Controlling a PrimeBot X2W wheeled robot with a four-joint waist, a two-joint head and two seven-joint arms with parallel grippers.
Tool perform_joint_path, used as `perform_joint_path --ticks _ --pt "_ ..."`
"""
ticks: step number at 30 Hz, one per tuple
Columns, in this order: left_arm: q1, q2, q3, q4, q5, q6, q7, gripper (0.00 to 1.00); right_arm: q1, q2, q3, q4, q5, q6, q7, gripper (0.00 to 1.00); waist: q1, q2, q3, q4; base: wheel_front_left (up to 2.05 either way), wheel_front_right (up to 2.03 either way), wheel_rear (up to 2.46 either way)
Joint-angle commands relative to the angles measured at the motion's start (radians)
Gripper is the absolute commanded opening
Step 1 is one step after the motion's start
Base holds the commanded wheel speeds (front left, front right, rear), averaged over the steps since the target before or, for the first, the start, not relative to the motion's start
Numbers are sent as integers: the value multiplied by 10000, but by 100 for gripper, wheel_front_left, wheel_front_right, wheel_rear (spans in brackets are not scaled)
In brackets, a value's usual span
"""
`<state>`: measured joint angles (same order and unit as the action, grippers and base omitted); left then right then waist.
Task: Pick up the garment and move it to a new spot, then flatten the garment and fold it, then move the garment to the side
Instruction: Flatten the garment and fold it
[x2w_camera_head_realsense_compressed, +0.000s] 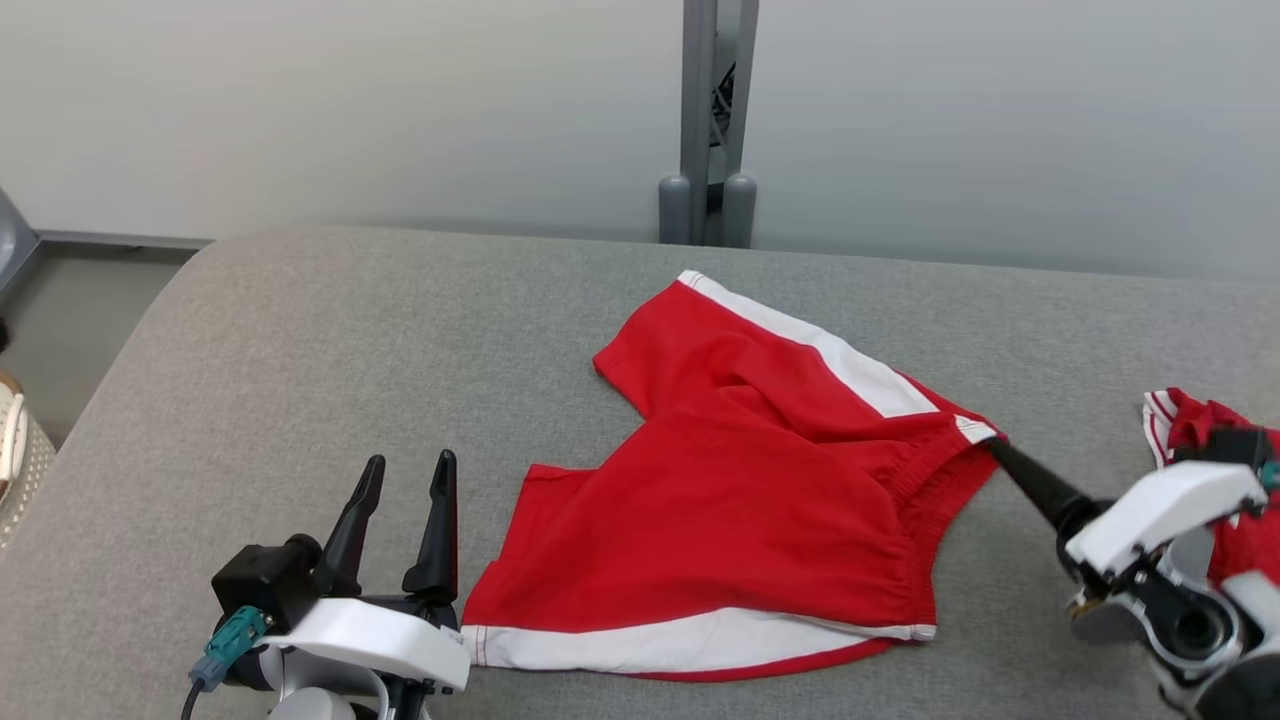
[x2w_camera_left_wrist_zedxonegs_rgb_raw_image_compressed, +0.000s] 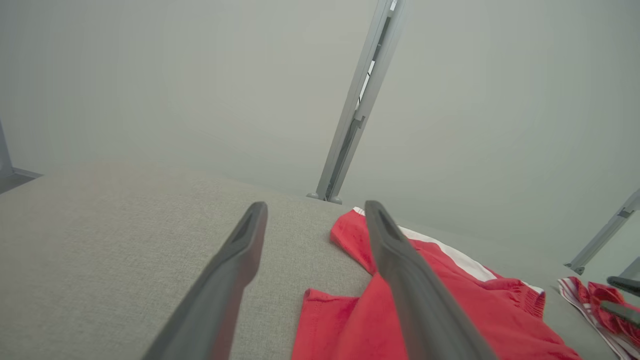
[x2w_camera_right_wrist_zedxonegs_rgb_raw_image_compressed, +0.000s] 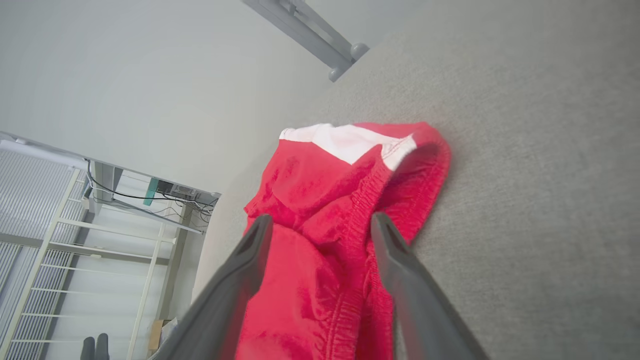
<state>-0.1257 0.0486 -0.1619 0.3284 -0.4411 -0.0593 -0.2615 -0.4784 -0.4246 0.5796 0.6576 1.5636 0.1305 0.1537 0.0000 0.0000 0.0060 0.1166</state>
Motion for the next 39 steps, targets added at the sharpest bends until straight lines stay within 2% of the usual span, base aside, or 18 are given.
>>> perform_joint_path --ticks 1,9,28,29,30,31,32,39 --pt "94 46 36 -42 -57 54 -39 100 299 -34 -19 -188 -46 5 -213 100 0 0 -66 -70 0 0 0" --pt "136 46 70 -66 -48 35 -39 100 1601 373 506 -999 -193 5 -585 100 0 0 -174 -195 0 0 0" --pt "150 46 42 54 53 -74 -39 100 1776 915 809 -874 239 5 225 100 0 0 -147 179 0 0 0" --pt "143 44 35 53 51 -77 -39 100 1770 929 809 -879 245 5 229 91 0 0 -140 190 0 0 0" --pt "137 46 37 52 49 -70 -39 100 1767 939 812 -886 240 5 287 45 0 0 -134 196 0 0 0" --pt "134 46 42 52 49 -57 -39 100 1754 937 828 -906 203 5 310 16 0 0 -131 196 0 0 0" --pt "135 44 50 52 49 -40 -39 100 1757 931 837 -937 171 5 315 0 0 0 -129 189 0 0 0" --pt "213 46 102 92 20 -3 -39 100 1980 633 920 -1320 -36 5 340 0 0 0 -206 20 0 0 0"
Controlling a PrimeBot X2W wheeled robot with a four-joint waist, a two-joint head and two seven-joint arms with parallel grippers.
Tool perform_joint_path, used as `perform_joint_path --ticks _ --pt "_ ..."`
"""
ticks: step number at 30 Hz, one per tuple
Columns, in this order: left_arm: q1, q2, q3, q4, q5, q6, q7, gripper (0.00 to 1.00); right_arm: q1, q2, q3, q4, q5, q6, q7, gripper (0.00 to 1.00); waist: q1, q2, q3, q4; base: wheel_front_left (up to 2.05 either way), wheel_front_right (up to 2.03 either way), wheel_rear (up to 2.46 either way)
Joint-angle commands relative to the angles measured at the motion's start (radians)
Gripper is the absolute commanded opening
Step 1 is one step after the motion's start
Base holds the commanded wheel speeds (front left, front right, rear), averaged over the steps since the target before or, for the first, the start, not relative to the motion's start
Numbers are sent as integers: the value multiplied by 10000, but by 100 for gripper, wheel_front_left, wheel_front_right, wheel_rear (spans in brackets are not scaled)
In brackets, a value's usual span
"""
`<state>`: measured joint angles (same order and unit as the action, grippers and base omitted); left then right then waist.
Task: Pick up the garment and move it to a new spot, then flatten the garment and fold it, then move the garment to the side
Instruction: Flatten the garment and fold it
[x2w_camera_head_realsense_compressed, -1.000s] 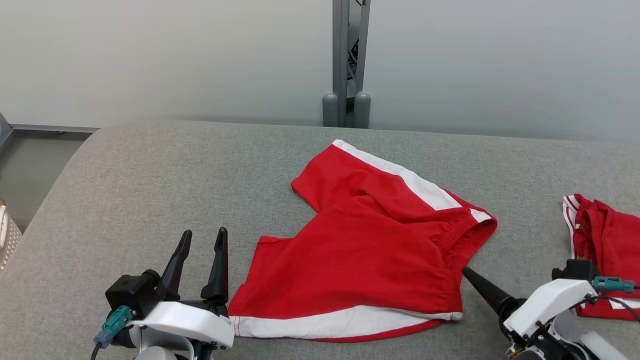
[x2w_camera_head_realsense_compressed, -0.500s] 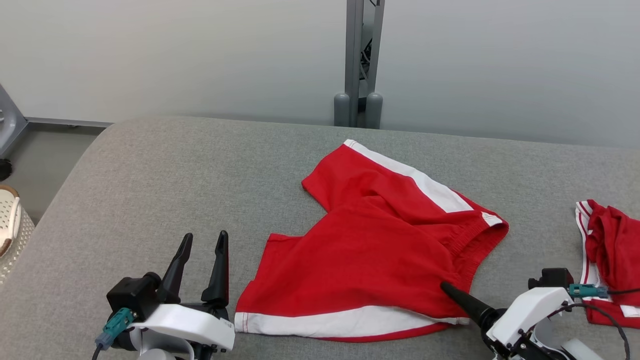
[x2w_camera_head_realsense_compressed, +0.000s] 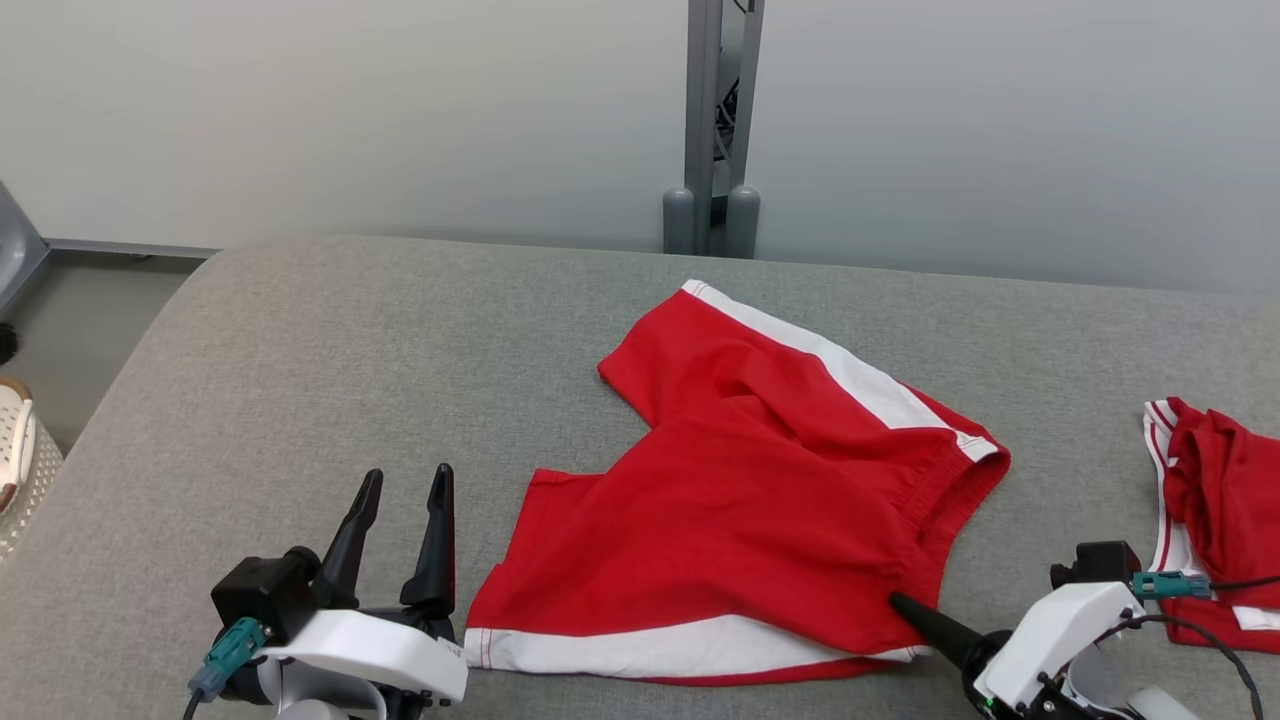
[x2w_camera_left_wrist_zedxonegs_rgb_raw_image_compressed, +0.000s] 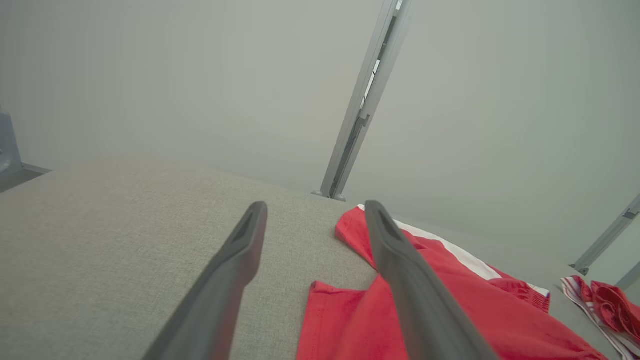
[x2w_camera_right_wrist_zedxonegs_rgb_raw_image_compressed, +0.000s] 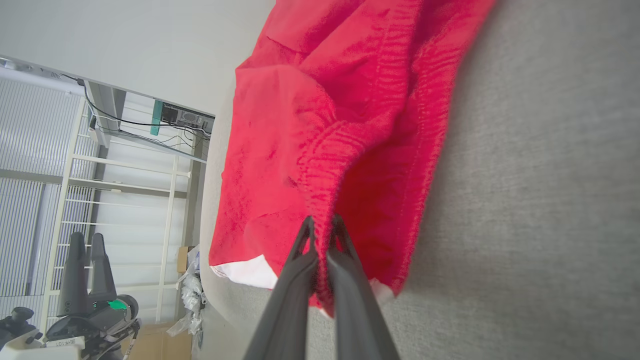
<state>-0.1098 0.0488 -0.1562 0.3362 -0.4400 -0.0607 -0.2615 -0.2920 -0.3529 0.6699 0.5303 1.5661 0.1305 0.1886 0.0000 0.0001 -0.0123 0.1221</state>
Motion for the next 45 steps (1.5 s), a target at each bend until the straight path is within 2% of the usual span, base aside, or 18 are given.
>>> perform_joint_path --ticks 1,9,18,19,21,35,45 --pt "62 43 43 17 -6 14 -39 100 176 -142 69 -127 -135 5 -16 0 0 -1 -42 -70 0 0 0" --pt "136 44 26 64 -81 14 -39 100 465 -663 667 -351 -801 5 32 0 0 -1 -191 -287 0 0 0" --pt "143 46 -4 148 -119 -22 -39 100 388 -958 1468 182 -1589 5 -135 0 0 -1 -341 -390 0 0 0" --pt "143 44 -8 157 -120 -21 -39 100 379 -954 1524 226 -1576 5 -127 5 0 -1 -353 -389 0 0 0" --pt "152 44 -17 171 -108 -30 -39 100 371 -925 1577 339 -1530 5 -220 100 0 -1 -381 -388 0 0 0" --pt "391 43 -216 488 -196 -70 -39 100 793 -1557 1285 -456 -1516 5 -1860 100 0 -1 -510 -548 0 0 0" --pt "370 47 -620 1869 446 -354 -39 100 1035 -1519 1865 -1315 -1599 5 -2225 100 0 -1 -354 -684 0 0 0"
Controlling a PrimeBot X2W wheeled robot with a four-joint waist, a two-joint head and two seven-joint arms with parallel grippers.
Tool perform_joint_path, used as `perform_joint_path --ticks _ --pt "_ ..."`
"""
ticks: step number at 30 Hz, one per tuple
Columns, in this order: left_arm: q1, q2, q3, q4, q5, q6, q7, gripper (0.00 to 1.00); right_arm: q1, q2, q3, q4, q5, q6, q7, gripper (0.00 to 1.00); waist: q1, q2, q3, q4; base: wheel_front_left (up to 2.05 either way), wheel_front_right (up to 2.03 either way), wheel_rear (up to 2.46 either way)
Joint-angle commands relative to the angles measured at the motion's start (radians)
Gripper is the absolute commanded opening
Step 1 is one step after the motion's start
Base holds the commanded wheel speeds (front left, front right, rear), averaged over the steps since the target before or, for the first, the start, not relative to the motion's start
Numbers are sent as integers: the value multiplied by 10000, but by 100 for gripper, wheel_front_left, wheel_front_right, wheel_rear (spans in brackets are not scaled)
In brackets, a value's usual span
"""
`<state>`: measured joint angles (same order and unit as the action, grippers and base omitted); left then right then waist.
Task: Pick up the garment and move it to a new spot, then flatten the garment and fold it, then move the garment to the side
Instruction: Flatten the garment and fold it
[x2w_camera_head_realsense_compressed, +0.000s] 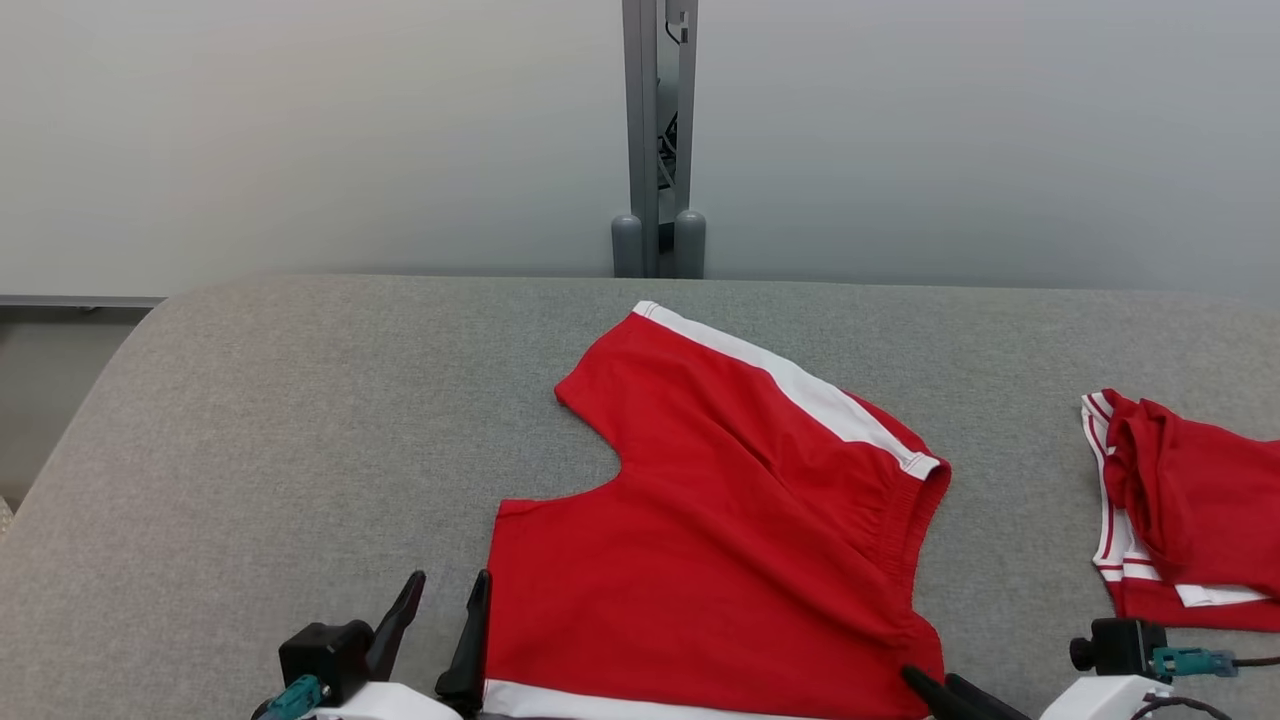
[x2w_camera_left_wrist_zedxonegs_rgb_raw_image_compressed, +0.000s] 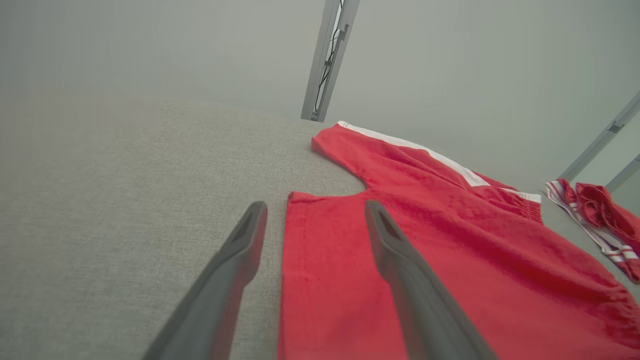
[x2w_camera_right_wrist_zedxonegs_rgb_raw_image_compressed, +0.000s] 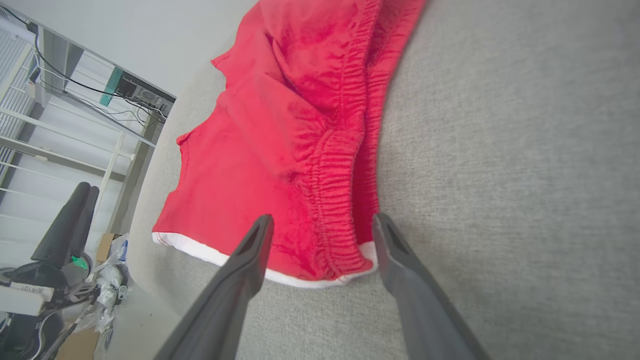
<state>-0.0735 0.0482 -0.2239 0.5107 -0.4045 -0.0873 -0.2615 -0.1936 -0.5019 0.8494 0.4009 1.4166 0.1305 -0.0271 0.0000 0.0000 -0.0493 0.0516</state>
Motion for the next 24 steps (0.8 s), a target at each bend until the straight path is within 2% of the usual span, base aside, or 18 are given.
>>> perform_joint_path --ticks 1,7,14,24 --pt "47 53 92 269 113 -117 -39 100 19 -32 152 1 -147 5 -95 100 0 0 22 34 0 0 0" --pt "126 160 -124 1349 -90 -350 40 100 -59 38 408 225 -146 5 -253 100 0 0 18 131 0 0 0" --pt "-224 194 -418 2390 -1039 -440 739 100 -172 149 517 694 40 5 -416 100 0 0 31 232 0 0 0" --pt "-395 131 -1131 2824 -2486 -442 1687 100 -317 422 752 1432 353 3 -201 100 0 0 75 192 0 0 0"
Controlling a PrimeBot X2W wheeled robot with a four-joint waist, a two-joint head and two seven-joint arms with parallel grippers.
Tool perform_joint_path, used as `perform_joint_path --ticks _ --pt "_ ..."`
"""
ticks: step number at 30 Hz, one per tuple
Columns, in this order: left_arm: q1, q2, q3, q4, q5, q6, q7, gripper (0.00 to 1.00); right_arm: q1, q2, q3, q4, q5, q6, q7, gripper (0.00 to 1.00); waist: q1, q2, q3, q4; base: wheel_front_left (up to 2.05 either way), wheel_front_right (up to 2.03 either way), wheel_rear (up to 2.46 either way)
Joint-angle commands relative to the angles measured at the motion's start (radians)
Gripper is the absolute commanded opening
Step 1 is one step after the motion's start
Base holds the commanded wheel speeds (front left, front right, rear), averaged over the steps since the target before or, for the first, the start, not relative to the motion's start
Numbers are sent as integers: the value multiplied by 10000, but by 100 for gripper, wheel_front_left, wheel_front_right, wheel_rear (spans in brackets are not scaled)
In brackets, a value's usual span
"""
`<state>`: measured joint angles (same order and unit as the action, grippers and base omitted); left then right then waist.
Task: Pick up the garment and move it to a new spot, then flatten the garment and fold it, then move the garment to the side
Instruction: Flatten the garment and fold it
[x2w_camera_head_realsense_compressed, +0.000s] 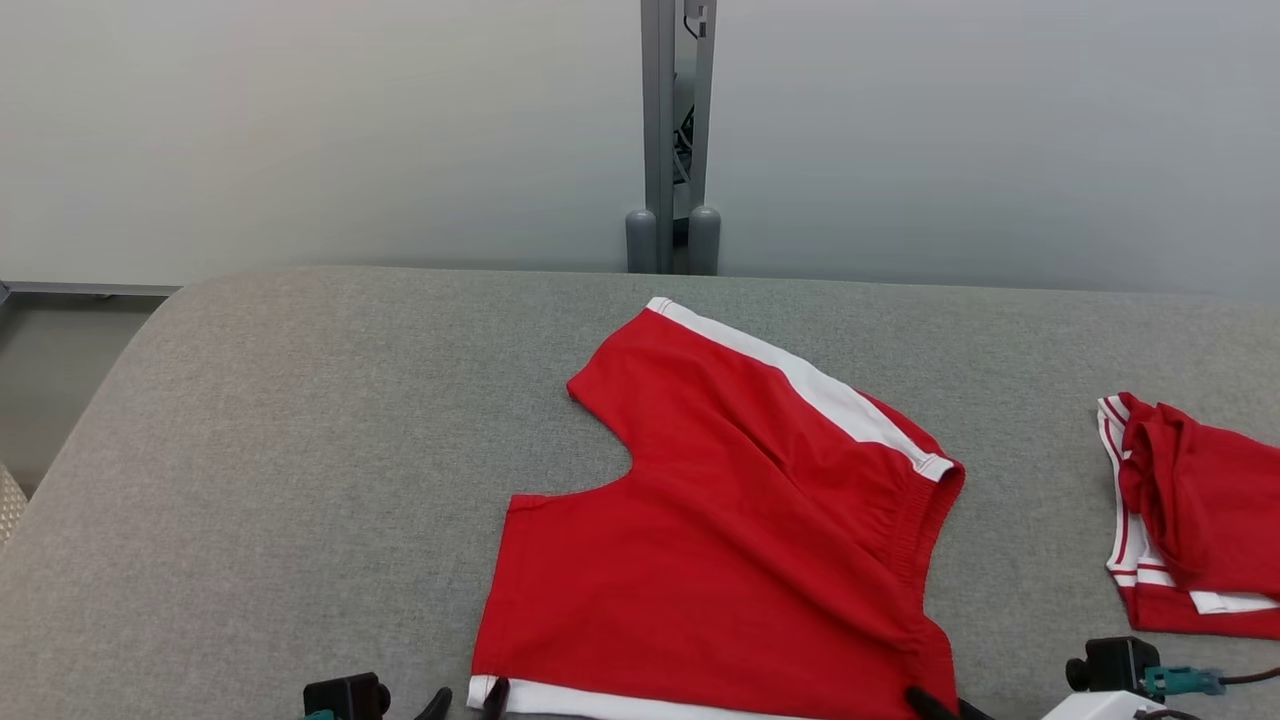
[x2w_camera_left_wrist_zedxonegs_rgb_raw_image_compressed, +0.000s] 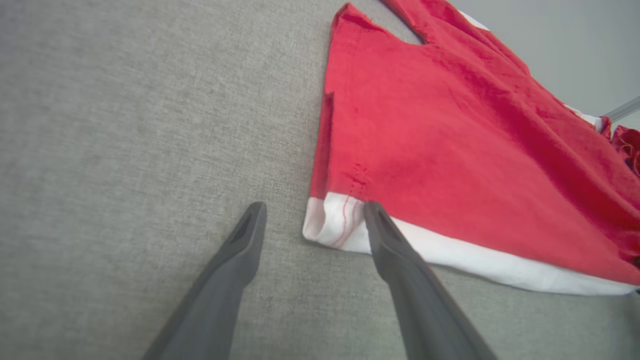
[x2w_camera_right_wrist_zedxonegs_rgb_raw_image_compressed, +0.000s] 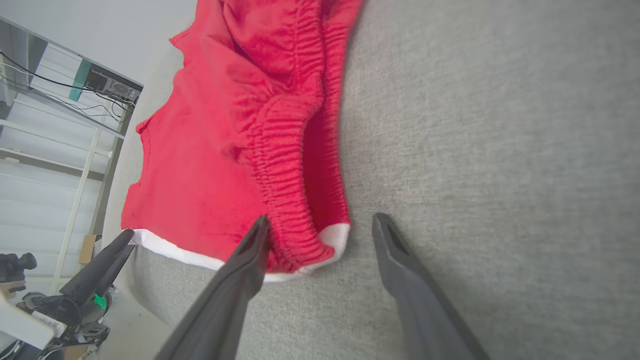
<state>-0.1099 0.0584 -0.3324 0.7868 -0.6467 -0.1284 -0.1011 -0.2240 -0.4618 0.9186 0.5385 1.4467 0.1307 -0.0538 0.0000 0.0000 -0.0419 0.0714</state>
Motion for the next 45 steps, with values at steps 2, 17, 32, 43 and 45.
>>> perform_joint_path --ticks 2,17,32,43,45 --pt "-20 20 -250 -14 -342 -32 239 100 6 77 94 52 188 1 164 100 0 0 8 -13 0 0 0" --pt "-119 377 -1240 -513 -1949 -25 317 0 26 263 107 -127 925 1 564 0 0 0 79 45 0 0 0" --pt "-386 614 -1488 -1979 -3944 -26 -225 0 -290 94 -653 -1091 1412 3 106 0 0 0 44 8 0 0 0" --pt "-2163 739 -844 -3957 -6026 -26 -517 0 -2037 105 -1869 -2023 1948 3 561 0 0 0 -37 -259 0 0 0" --pt "-2739 699 -708 -3859 -6162 -26 -546 0 -2604 330 -2100 -1846 2122 3 739 0 0 0 -7 -357 0 0 0"
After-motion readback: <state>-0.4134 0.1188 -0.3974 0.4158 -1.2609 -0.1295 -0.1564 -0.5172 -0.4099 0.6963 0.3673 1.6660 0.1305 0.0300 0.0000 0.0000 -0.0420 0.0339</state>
